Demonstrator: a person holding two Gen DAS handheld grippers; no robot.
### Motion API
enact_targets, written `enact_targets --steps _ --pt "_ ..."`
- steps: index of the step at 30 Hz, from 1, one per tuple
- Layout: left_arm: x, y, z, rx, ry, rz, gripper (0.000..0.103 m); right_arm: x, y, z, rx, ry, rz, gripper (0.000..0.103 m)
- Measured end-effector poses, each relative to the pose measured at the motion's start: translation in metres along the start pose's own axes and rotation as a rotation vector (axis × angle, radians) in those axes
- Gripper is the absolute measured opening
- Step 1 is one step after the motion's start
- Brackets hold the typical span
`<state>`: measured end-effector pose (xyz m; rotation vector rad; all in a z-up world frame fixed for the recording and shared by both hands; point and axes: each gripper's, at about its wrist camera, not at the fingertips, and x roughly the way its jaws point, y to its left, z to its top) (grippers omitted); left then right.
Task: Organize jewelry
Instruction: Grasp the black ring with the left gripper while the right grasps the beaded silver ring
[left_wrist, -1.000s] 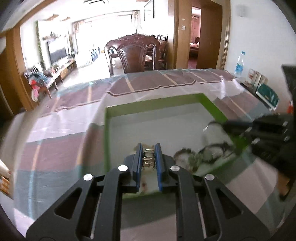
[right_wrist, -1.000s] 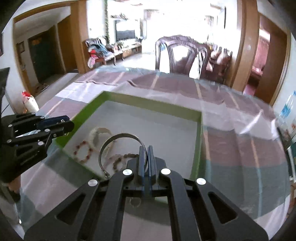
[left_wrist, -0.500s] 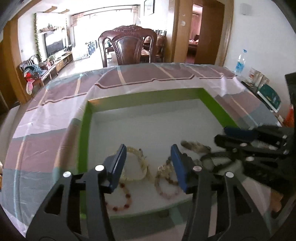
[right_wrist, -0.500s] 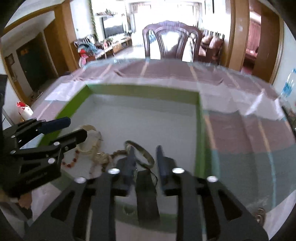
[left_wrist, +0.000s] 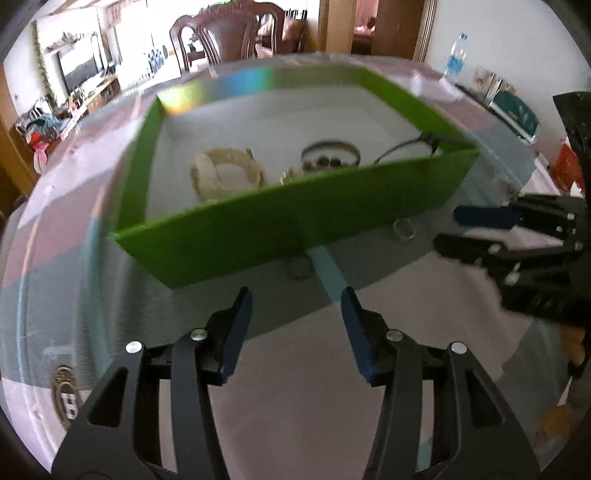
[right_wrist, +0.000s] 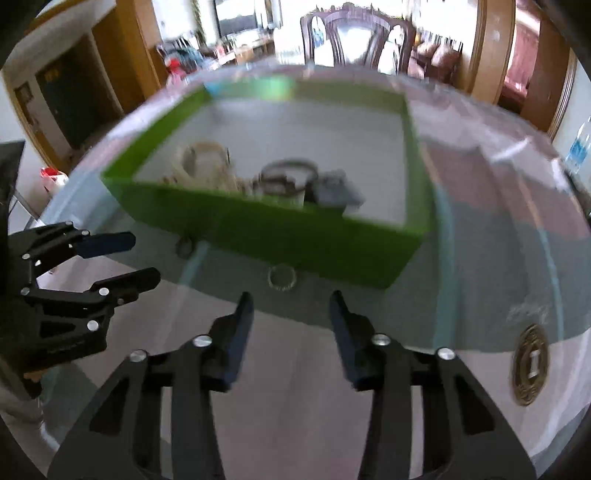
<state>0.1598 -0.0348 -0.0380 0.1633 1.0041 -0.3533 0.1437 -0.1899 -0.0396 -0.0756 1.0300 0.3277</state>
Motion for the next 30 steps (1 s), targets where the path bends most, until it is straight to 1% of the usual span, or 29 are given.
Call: enact_targets --steps 2,3,7,8,9,10,11,13,18,19,20,21,24,30 --pt "0.012 -0.002 0.001 -0.009 0.023 -0.001 0.05 0.012 0.002 0.001 0.019 0.009 0.008 0.042" --pt "0.018 -0.002 0.002 -0.015 0.031 0.002 0.05 0.017 0.004 0.002 0.023 0.008 -0.006 0.042" --pt "0.023 -0.002 0.006 -0.039 0.021 0.005 0.05 0.026 0.008 0.002 0.021 -0.014 -0.041 0.043" --pt "0.024 -0.001 0.008 -0.054 0.016 0.013 0.043 0.027 0.01 0.002 0.018 -0.019 -0.047 0.043" --pt "0.024 -0.001 0.008 -0.06 0.012 0.026 0.034 0.028 0.011 0.002 0.015 -0.026 -0.054 0.043" --pt "0.025 -0.003 0.01 -0.06 0.008 0.045 0.031 0.028 0.014 0.001 0.013 -0.034 -0.062 0.043" --pt "0.025 -0.005 0.011 -0.06 0.005 0.048 0.03 0.028 0.016 0.001 0.006 -0.041 -0.073 0.043" --pt "0.026 -0.007 0.011 -0.072 -0.003 0.051 0.03 0.03 0.018 -0.001 -0.007 -0.051 -0.089 0.043" --pt "0.028 -0.01 0.014 -0.081 -0.021 0.077 0.03 0.03 0.016 -0.002 -0.005 -0.068 -0.089 0.042" --pt "0.028 -0.01 0.014 -0.082 -0.025 0.079 0.03 0.031 0.017 -0.003 -0.008 -0.072 -0.088 0.037" --pt "0.027 -0.009 0.014 -0.081 -0.028 0.08 0.025 0.032 0.018 -0.001 -0.012 -0.075 -0.085 0.023" --pt "0.027 -0.008 0.014 -0.081 -0.031 0.083 0.02 0.031 0.018 0.0 -0.016 -0.076 -0.081 0.021" --pt "0.026 -0.006 0.012 -0.076 -0.031 0.082 0.02 0.029 0.016 0.0 -0.017 -0.068 -0.067 0.021" --pt "0.02 -0.003 0.003 -0.032 -0.047 0.079 0.02 0.026 0.012 -0.004 -0.022 -0.045 -0.036 0.021"
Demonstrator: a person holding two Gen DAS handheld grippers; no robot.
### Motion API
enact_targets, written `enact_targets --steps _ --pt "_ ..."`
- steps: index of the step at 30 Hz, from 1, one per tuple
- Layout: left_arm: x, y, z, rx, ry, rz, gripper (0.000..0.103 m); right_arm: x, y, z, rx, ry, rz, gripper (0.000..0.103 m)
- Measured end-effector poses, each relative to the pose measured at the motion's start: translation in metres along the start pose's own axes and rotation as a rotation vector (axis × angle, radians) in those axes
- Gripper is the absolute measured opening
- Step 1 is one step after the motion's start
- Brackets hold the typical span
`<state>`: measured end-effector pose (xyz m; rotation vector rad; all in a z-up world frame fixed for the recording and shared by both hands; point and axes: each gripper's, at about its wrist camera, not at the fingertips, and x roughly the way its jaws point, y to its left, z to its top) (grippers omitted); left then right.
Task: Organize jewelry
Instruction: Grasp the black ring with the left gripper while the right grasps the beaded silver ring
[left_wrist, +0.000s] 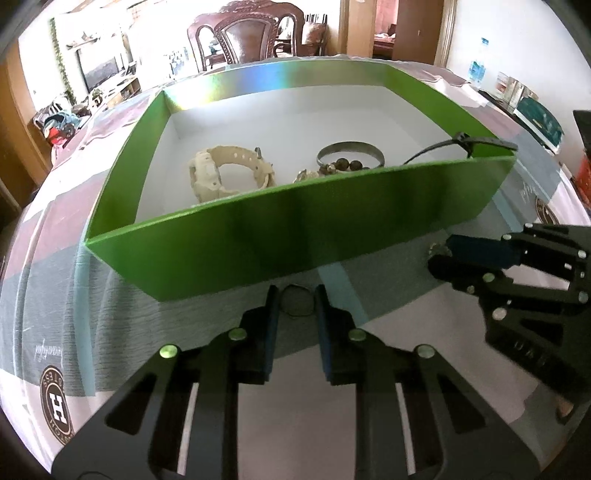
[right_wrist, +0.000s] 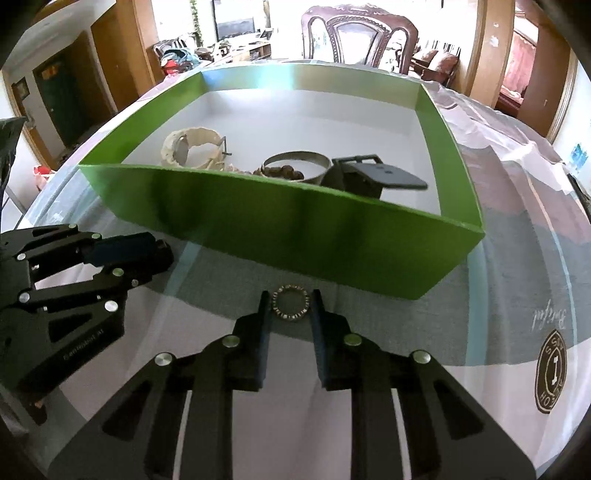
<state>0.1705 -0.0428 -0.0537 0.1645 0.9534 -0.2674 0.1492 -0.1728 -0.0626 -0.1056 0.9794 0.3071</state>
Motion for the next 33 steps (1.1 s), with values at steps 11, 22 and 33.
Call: enact_targets --steps 11,22,33 --pt "-0.008 0.007 -0.014 0.02 -0.01 -0.036 0.026 -0.005 0.004 -0.007 -0.05 0.026 0.01 0.022" --pt "-0.007 0.005 -0.015 0.026 -0.026 -0.037 0.035 -0.004 0.005 -0.008 -0.059 0.011 -0.007 0.042" --pt "-0.009 0.003 -0.016 0.041 -0.034 -0.023 0.02 -0.005 0.01 -0.011 -0.082 -0.006 -0.009 0.022"
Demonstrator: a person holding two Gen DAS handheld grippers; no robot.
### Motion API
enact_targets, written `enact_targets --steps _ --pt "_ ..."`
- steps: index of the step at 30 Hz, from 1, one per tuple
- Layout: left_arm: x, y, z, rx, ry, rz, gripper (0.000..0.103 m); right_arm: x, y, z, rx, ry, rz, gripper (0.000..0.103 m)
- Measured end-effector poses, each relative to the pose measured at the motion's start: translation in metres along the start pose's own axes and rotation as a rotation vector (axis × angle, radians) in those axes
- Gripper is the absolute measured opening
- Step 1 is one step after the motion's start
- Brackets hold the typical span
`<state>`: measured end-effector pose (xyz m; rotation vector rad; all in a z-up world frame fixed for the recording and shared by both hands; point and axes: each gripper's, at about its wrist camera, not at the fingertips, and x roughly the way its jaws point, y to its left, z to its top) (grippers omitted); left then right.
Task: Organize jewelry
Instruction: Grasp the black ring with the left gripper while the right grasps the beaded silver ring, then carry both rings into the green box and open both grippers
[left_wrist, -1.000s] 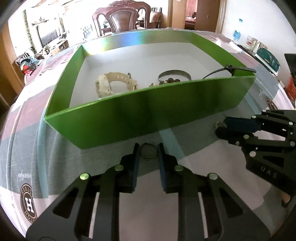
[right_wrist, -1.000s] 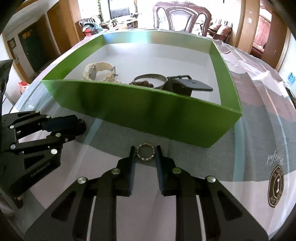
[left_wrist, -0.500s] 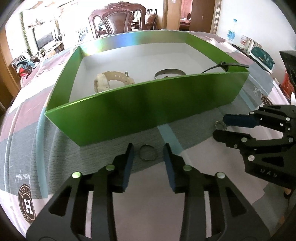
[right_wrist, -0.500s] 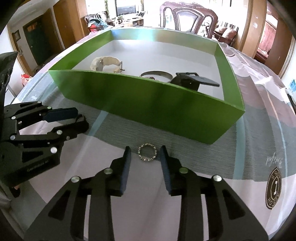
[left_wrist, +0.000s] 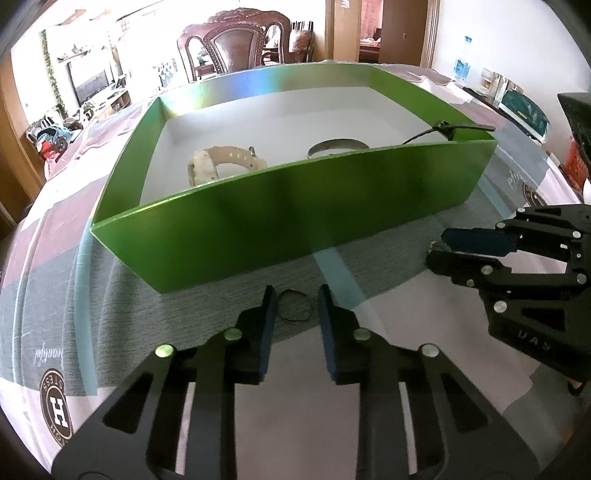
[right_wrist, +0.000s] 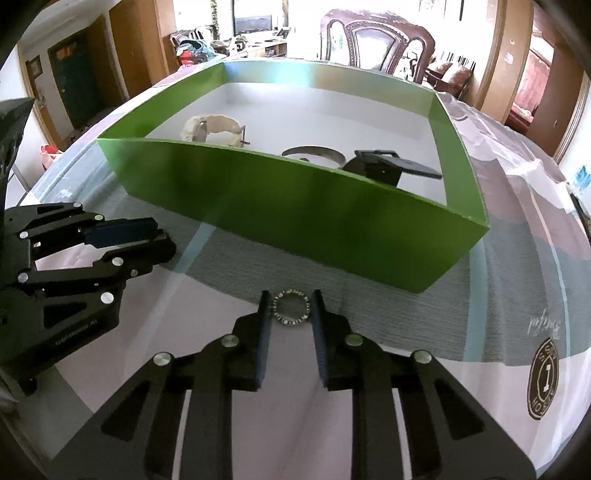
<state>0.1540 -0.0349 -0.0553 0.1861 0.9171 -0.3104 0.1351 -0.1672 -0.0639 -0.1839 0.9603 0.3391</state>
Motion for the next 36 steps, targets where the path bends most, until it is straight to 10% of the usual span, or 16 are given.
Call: enact_targets --steps 15,27,36 --pt "-0.01 0.005 0.003 -0.024 -0.003 0.017 0.02 -0.013 -0.002 0.004 0.019 -0.034 0.01 0.021" --pt "-0.092 0.029 0.078 -0.001 -0.197 0.121 0.02 -0.092 -0.036 0.074 0.035 -0.226 0.003 0.021" --pt "0.005 0.063 0.131 -0.109 -0.067 0.081 0.02 0.015 -0.07 0.115 0.169 -0.054 0.001 0.021"
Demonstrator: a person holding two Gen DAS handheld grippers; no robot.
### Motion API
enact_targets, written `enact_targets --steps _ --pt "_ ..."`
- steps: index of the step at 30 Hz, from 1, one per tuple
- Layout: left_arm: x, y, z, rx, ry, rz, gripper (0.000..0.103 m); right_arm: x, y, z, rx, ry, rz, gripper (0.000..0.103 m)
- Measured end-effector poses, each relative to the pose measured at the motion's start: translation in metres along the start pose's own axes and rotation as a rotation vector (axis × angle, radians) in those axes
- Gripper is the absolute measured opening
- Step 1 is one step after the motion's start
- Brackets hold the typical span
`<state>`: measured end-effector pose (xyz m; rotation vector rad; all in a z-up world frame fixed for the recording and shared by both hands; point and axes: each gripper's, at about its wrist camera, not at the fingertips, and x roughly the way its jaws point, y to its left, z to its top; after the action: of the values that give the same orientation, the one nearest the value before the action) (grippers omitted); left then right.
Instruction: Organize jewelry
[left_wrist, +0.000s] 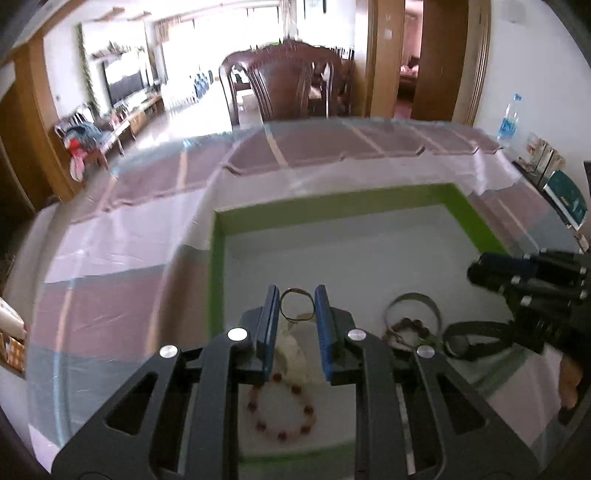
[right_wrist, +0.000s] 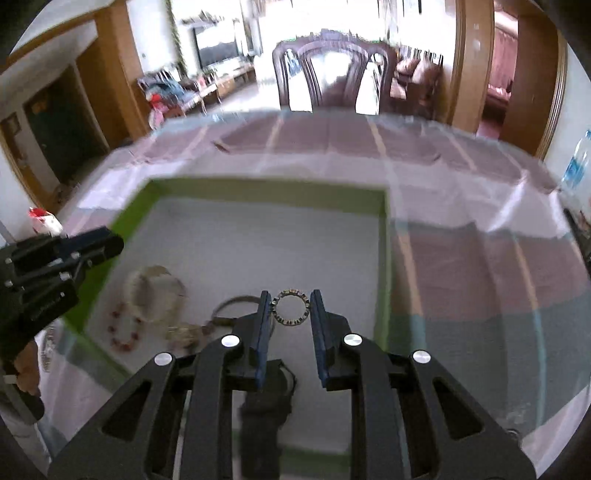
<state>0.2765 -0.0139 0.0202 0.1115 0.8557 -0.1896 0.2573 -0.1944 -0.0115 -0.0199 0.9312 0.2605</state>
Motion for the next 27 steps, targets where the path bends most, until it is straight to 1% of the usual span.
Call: enact_targets --steps 2,4,5,6,7,8,9,10,11,12,14,15,16,17,18,19,21,23,24,26,27 --pt "0.015 0.001 0.002 -0.002 0.019 -0.009 0.02 0.011 0.001 -0.002 0.0 0.018 -0.005 0.022" --pt "0.023 0.003 0.001 -0.012 0.033 -0.03 0.02 0.012 0.006 -0.002 -0.04 -0.008 -0.053 0.022" --pt "0.026 0.004 0.001 -0.022 0.036 -0.041 0.022 0.013 0.006 -0.002 -0.048 -0.009 -0.045 0.026" --pt "0.027 0.003 0.002 -0.026 0.035 -0.045 0.031 0.01 0.006 -0.001 -0.048 -0.015 -0.03 0.03" --pt "0.026 0.004 0.003 -0.031 0.028 -0.048 0.037 0.005 0.007 -0.001 -0.047 -0.034 -0.024 0.04" --pt "0.023 0.005 0.003 -0.036 0.017 -0.047 0.044 -0.003 0.007 -0.001 -0.047 -0.063 -0.037 0.048" --pt "0.019 0.006 0.003 -0.04 0.003 -0.044 0.046 -0.009 0.007 -0.001 -0.048 -0.083 -0.048 0.05" --pt "0.011 0.007 0.002 -0.041 -0.014 -0.038 0.046 -0.021 0.008 -0.002 -0.052 -0.124 -0.063 0.055" --pt "0.003 0.007 0.002 -0.042 -0.027 -0.03 0.049 -0.029 0.009 -0.003 -0.054 -0.143 -0.066 0.06" --pt "-0.005 0.007 0.0 -0.045 -0.04 -0.022 0.055 -0.041 0.01 -0.005 -0.055 -0.168 -0.066 0.063" --pt "-0.029 0.007 -0.008 -0.054 -0.093 0.018 0.063 -0.06 0.011 -0.009 -0.05 -0.203 -0.056 0.077" --pt "-0.04 0.006 -0.013 -0.056 -0.12 0.044 0.066 -0.07 0.011 -0.013 -0.046 -0.22 -0.05 0.08" --pt "-0.056 0.003 -0.02 -0.053 -0.164 0.078 0.068 -0.081 0.013 -0.018 -0.043 -0.24 -0.047 0.086" --pt "-0.067 0.0 -0.027 -0.046 -0.193 0.095 0.074 -0.094 0.015 -0.025 -0.045 -0.262 -0.05 0.091" --pt "-0.081 -0.005 -0.037 -0.036 -0.222 0.109 0.08 -0.1 0.018 -0.027 -0.047 -0.272 -0.054 0.093" --pt "-0.09 -0.008 -0.043 -0.027 -0.238 0.115 0.083 -0.111 0.021 -0.037 -0.05 -0.291 -0.066 0.098" --pt "-0.104 -0.013 -0.055 -0.007 -0.253 0.124 0.088 -0.12 0.026 -0.053 -0.066 -0.289 -0.105 0.1" --pt "-0.114 -0.018 -0.069 -0.007 -0.264 0.13 0.099 -0.12 0.034 -0.067 -0.114 -0.259 -0.133 0.1" --pt "-0.116 -0.019 -0.075 -0.008 -0.265 0.12 0.099 -0.118 0.036 -0.072 -0.125 -0.256 -0.147 0.1" --pt "-0.113 -0.022 -0.085 -0.006 -0.258 0.072 0.099 -0.11 0.04 -0.084 -0.116 -0.256 -0.182 0.1" --pt "-0.109 -0.023 -0.089 -0.009 -0.258 0.06 0.099 -0.106 0.039 -0.087 -0.104 -0.271 -0.181 0.1"
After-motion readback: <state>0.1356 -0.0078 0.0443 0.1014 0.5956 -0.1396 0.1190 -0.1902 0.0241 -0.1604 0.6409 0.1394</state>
